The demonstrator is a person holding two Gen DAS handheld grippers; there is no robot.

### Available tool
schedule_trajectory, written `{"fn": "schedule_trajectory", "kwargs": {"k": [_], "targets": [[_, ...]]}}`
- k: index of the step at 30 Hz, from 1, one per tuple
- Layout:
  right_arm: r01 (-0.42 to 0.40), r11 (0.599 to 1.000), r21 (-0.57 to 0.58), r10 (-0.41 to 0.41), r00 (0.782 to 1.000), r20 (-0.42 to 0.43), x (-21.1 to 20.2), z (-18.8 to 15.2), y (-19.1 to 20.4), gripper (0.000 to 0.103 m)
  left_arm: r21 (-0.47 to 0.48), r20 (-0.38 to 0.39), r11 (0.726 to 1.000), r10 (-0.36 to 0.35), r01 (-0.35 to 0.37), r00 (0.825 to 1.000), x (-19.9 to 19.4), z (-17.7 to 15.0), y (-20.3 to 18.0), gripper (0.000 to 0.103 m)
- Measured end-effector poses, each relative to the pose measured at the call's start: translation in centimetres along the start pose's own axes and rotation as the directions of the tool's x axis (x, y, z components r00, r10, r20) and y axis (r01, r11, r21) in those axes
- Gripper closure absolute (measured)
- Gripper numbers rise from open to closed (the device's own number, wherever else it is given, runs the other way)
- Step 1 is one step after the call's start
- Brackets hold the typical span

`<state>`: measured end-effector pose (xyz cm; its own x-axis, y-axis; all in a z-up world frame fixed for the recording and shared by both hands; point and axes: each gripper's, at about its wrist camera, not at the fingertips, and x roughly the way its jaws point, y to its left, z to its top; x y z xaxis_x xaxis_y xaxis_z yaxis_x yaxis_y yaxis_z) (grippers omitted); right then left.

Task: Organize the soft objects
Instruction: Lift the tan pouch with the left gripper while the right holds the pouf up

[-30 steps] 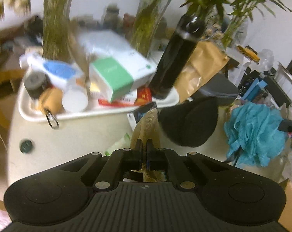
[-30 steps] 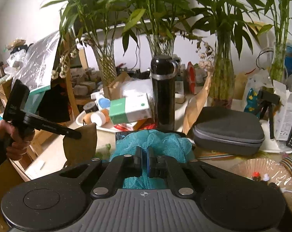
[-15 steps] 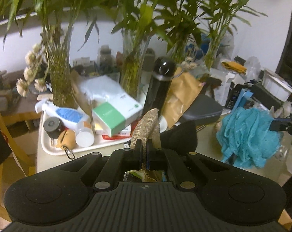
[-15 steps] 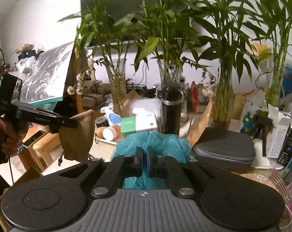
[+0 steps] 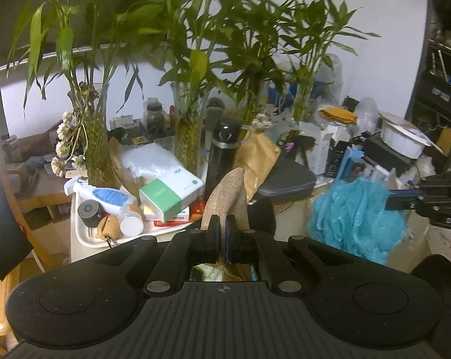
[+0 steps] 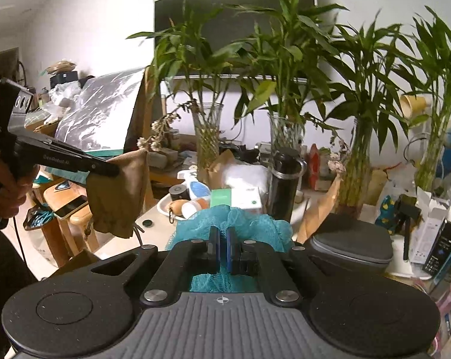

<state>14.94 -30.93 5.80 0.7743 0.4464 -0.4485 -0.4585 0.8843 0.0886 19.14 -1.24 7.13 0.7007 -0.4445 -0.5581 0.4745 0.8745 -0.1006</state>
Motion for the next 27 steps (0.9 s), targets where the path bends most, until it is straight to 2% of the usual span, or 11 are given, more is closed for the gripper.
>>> {"fn": "schedule_trajectory", "kwargs": {"k": [9,17,23,26,27], "targets": [[-0.037,0.999,-0.03,0.037,0.999,0.011,-2.5,-0.1,1.9,0.097,0.036,0.002,0.999,-0.033,0.033,0.999,-3.3,-1.2,-2.4,0.099],[-0.086,0.995,-0.055,0.086,0.996,-0.009,-3.7,-1.1,3.5,0.097,0.05,-0.034,0.997,-0.051,0.053,0.998,-4.2,-3.1,-4.0,0.099],[-0.106,0.993,-0.061,0.104,0.994,-0.03,-4.1,-1.9,4.4,0.097,0.053,-0.06,0.998,-0.036,0.04,0.998,-4.4,-4.4,-4.7,0.098],[-0.112,0.992,-0.06,0.11,0.993,-0.037,-4.1,-2.2,4.6,0.097,0.045,-0.085,0.998,-0.028,0.032,0.996,-4.4,-5.2,-4.9,0.092],[-0.114,0.992,-0.059,0.111,0.993,-0.039,-4.1,-2.3,4.6,0.097,0.06,-0.094,0.998,-0.027,0.032,0.995,-4.3,-5.5,-5.1,0.083]]}}
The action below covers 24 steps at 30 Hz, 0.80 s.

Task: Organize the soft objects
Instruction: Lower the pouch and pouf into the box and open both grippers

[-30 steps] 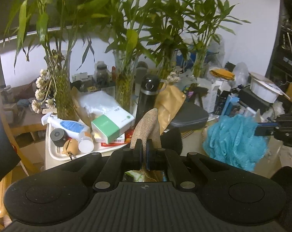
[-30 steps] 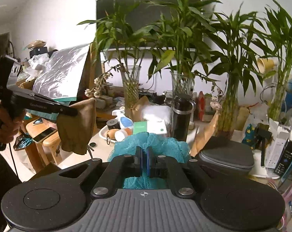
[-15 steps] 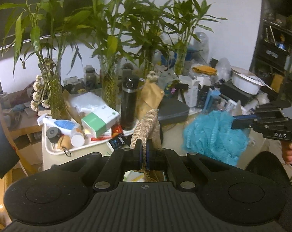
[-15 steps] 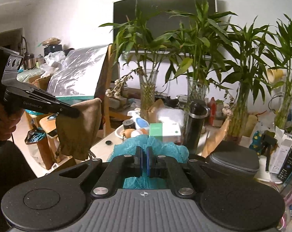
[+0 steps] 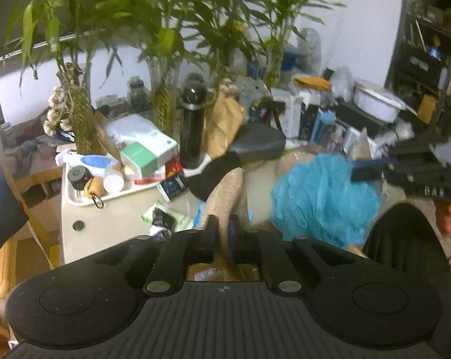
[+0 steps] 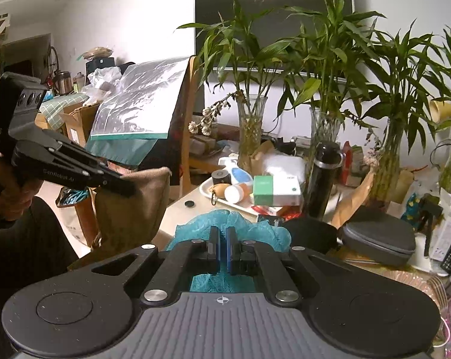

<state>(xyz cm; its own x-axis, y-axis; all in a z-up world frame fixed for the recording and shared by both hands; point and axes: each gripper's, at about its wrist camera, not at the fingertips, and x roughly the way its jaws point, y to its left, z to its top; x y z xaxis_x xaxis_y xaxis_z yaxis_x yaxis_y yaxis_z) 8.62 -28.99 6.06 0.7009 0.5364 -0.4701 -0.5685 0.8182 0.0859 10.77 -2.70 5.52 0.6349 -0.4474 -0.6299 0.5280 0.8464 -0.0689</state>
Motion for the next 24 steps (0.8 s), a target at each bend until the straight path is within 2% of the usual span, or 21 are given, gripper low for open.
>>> {"fn": "schedule_trajectory", "kwargs": {"k": [1,3,4,7,13,21,24], "targets": [[-0.001,1.0,0.0,0.001,1.0,-0.003,0.1,-0.1,0.0,0.097,0.023,-0.005,1.0,0.012,-0.012,1.0,0.1,-0.3,-0.3,0.07],[-0.002,1.0,0.0,0.002,1.0,-0.009,0.1,-0.3,0.1,0.097,0.058,0.009,0.996,0.06,-0.061,0.998,-0.1,-1.2,-0.8,0.057],[-0.005,1.0,0.0,0.005,1.0,-0.012,0.2,-0.4,0.2,0.097,0.066,0.014,0.994,0.08,-0.081,0.997,-0.2,-1.6,-0.9,0.054],[-0.01,1.0,-0.003,0.01,1.0,-0.019,0.2,-0.6,0.5,0.097,0.071,-0.013,0.994,0.088,-0.087,0.996,-0.4,-2.5,-0.9,0.054],[-0.024,1.0,0.0,0.024,0.999,-0.037,0.7,-0.9,1.0,0.097,0.014,-0.051,0.997,0.08,-0.079,0.995,-0.9,-4.2,-0.2,0.054],[-0.074,0.997,-0.009,0.074,0.997,-0.03,1.0,-0.2,2.3,0.097,-0.013,-0.04,0.997,0.08,-0.081,0.996,-1.7,-5.6,-0.1,0.054],[-0.103,0.995,-0.01,0.102,0.991,-0.082,2.1,-0.6,2.6,0.087,-0.029,-0.051,0.996,0.083,-0.085,0.995,-1.6,-5.6,0.2,0.054]]}}
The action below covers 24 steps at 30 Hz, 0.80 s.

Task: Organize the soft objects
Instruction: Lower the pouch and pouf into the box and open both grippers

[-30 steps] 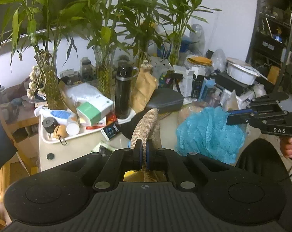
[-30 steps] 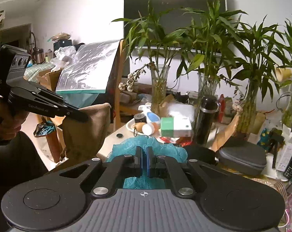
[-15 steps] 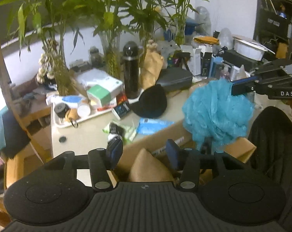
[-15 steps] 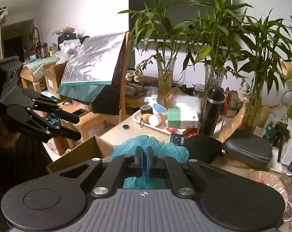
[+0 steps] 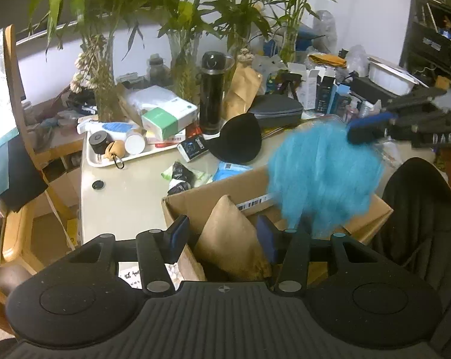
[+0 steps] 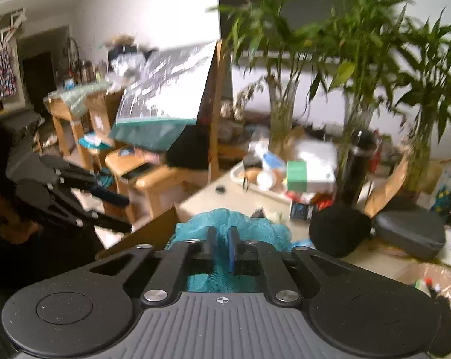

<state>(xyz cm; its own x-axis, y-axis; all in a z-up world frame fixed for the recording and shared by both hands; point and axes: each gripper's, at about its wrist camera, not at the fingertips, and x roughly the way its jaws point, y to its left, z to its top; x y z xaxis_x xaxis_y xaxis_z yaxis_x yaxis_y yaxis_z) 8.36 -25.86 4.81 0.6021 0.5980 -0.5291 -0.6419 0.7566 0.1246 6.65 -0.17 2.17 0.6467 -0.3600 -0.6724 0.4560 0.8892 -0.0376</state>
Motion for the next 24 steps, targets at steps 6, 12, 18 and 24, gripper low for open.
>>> {"fn": "schedule_trajectory", "kwargs": {"k": [6,12,18,24], "targets": [[0.03,0.999,-0.01,-0.031,0.997,-0.073,1.8,-1.1,0.2,0.014,-0.016,0.0,1.0,0.005,-0.005,1.0,0.2,-0.1,0.2,0.054],[0.067,0.998,0.017,-0.065,0.993,-0.101,2.3,-2.1,-0.6,0.0,-0.046,-0.004,0.999,-0.013,0.013,1.0,0.6,-0.1,0.4,0.054],[0.098,0.994,0.054,-0.092,0.99,-0.106,2.5,-2.4,-1.4,0.0,-0.049,0.009,0.999,0.0,0.001,1.0,1.0,0.5,0.1,0.054],[0.116,0.991,0.061,-0.108,0.987,-0.115,2.8,-2.6,-1.7,0.0,-0.09,0.038,0.996,-0.004,0.008,0.999,1.3,0.7,0.3,0.054]]}}
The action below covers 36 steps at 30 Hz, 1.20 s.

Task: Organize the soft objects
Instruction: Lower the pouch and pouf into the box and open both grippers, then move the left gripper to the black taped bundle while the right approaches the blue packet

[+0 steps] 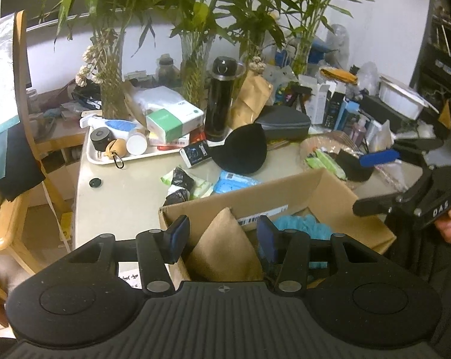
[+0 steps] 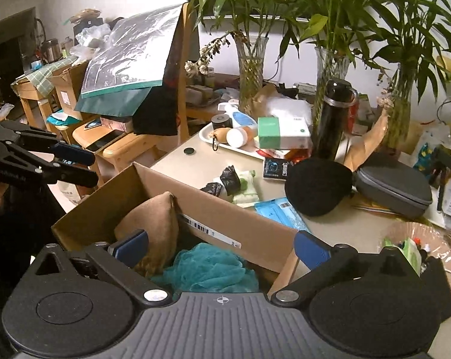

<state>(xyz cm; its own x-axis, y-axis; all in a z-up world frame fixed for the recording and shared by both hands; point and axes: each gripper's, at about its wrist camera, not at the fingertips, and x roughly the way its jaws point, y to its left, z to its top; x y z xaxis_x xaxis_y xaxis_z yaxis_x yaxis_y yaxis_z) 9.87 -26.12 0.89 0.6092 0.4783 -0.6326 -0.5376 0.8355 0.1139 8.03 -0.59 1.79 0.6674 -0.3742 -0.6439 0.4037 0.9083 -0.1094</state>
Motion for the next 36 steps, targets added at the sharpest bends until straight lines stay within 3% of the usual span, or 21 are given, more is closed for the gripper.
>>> {"fn": "schedule_trajectory", "kwargs": {"k": [20,25,36], "targets": [[0.011,0.999,0.03,-0.011,1.0,-0.011,1.1,0.7,-1.4,0.0,-0.014,0.038,0.999,-0.037,0.037,0.999,2.8,2.3,1.1,0.054],[0.054,0.998,0.028,-0.054,0.998,0.011,1.0,2.0,-2.2,0.0,-0.005,0.054,0.999,-0.034,0.035,0.998,3.7,4.0,1.2,0.054],[0.062,0.995,0.077,-0.066,0.997,0.044,1.7,1.7,-3.8,0.0,0.005,0.056,0.999,-0.037,0.036,0.998,4.7,5.5,2.7,0.054]]}}
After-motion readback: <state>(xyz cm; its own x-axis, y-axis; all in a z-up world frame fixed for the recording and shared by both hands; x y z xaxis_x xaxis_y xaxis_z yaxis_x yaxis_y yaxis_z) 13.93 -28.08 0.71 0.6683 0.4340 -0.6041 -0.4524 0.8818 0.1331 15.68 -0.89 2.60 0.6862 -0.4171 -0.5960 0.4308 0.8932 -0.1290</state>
